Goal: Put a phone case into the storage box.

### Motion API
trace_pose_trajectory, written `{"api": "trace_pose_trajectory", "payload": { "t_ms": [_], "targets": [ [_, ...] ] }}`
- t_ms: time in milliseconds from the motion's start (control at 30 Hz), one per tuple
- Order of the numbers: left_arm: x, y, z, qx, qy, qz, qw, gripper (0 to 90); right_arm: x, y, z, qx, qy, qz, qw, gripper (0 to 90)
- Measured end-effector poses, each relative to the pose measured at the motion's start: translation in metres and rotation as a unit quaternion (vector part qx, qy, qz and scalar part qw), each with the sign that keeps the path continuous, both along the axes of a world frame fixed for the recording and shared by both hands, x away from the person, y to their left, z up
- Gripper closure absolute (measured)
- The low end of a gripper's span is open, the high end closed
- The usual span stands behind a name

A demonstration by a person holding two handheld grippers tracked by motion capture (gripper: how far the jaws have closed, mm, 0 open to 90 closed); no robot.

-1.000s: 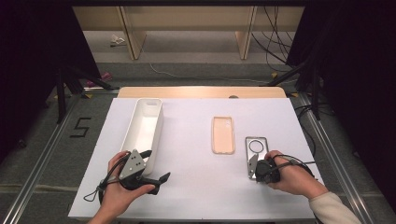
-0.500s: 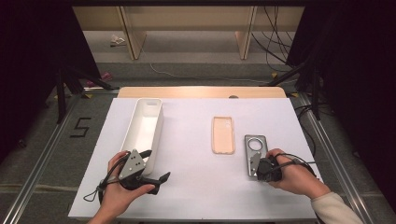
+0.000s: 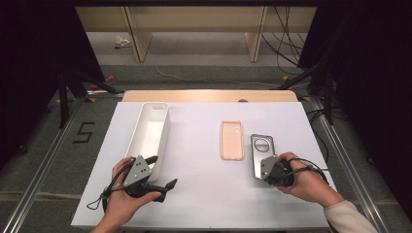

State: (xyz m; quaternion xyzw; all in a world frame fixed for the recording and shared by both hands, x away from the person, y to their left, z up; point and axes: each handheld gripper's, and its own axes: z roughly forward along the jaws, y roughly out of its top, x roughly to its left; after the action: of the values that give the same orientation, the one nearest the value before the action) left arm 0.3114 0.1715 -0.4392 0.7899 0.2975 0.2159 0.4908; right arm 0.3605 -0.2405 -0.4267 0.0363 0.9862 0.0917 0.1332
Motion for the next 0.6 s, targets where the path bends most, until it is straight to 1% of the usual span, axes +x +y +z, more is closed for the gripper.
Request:
{"api": "trace_pose_trajectory", "payload": {
  "t_ms": [167, 267, 400, 600],
  "targets": [
    [0.0, -0.0003, 0.0003, -0.001, 0.0, -0.001, 1.0, 3.5, 0.0007, -0.0004, 0.0012, 0.035, -0.005, 0.002, 0.9994, 89.0],
    [0.0001, -0.0003, 0.0001, -0.001, 0.0, -0.001, 1.0, 3.5, 0.0015, -0.0002, 0.0016, 0.049, -0.005, 0.0, 0.9988, 89.1],
    [-0.0002, 0.0, 0.0003, -0.002, 0.001, 0.0, 1.0, 3.6, 0.002, -0.0008, 0.0025, 0.071, -0.001, -0.009, 0.9974, 89.2],
    [-0.0006, -0.0011, 0.0005, -0.003, 0.0, -0.001, 1.0, 3.6, 0.0029, -0.0008, 0.0032, 0.102, -0.003, -0.013, 0.9947, 89.3]
  ]
}}
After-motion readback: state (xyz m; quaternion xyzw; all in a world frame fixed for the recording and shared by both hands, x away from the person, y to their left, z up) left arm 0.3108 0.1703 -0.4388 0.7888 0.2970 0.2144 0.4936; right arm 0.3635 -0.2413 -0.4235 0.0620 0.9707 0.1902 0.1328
